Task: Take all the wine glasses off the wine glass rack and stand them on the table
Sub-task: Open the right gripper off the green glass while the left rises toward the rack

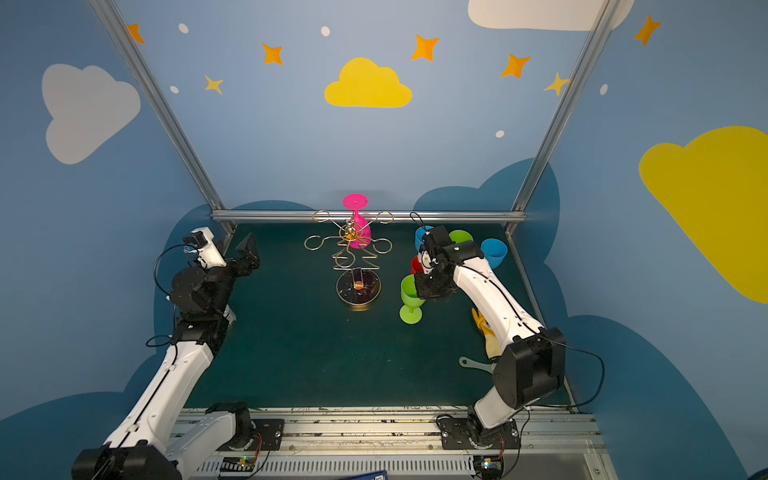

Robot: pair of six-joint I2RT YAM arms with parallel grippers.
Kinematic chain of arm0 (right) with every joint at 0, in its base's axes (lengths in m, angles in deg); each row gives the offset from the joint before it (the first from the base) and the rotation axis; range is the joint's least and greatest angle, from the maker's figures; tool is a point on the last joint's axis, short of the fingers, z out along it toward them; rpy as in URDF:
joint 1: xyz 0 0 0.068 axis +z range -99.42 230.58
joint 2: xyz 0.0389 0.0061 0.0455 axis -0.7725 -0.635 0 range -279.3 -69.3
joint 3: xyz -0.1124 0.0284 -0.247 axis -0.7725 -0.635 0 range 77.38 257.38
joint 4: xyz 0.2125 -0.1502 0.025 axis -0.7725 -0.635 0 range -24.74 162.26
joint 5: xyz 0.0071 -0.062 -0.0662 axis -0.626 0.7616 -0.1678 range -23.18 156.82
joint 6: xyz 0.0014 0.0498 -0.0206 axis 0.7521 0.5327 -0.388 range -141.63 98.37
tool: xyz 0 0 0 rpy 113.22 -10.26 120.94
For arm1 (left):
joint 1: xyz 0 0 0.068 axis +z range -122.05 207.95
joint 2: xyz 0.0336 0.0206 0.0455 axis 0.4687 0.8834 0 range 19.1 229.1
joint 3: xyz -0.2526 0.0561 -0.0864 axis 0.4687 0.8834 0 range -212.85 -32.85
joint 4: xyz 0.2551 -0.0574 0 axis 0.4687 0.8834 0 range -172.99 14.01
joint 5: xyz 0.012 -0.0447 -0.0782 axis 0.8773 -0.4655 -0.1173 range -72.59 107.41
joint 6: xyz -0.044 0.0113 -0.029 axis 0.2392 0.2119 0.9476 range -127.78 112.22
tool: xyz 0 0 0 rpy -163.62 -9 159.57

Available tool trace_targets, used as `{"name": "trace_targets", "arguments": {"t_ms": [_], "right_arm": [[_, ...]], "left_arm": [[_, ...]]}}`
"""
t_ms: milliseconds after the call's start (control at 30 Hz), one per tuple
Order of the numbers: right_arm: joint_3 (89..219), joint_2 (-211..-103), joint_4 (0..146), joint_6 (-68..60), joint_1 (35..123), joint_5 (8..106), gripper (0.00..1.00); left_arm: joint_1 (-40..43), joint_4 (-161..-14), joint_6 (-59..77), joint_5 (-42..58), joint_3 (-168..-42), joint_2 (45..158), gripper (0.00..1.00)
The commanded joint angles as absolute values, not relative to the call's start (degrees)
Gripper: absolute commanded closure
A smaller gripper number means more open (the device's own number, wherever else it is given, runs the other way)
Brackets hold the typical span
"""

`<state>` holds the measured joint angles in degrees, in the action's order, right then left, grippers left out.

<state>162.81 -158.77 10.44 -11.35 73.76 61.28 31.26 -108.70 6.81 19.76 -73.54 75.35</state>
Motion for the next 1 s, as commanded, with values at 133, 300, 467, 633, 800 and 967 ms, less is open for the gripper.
{"name": "trace_targets", "arguments": {"t_ms": [133, 300, 467, 633, 800, 967], "right_arm": [[162.07, -151.31, 14.12, -13.46, 72.04, 56.87, 0.50], [157.26, -145.22, 19.45, -12.89, 71.37, 57.78, 0.42], [149.40, -135.02, 30.05, -12.07, 70.44, 59.48, 0.32], [147.34, -129.17, 31.85, -12.19, 68.85, 60.32, 0.24], [146.15, -127.75, 31.65, -12.60, 68.31, 60.42, 0.23], [144.46, -126.39, 31.68, -12.58, 67.90, 60.05, 0.23]], "left_arm": [[32.07, -107.69, 7.53, 20.11, -74.19, 75.82, 0.10], [33.60, -104.71, 9.72, 16.10, -77.36, 78.19, 0.10], [36.31, -96.60, 15.24, 4.54, -87.86, 85.12, 0.11], [36.82, -88.34, 19.00, -8.37, -101.13, 95.45, 0.14], [35.46, -80.59, 21.53, -20.05, -117.64, 108.80, 0.19], [31.94, -72.01, 20.65, -22.76, -134.43, 120.78, 0.21]]}}
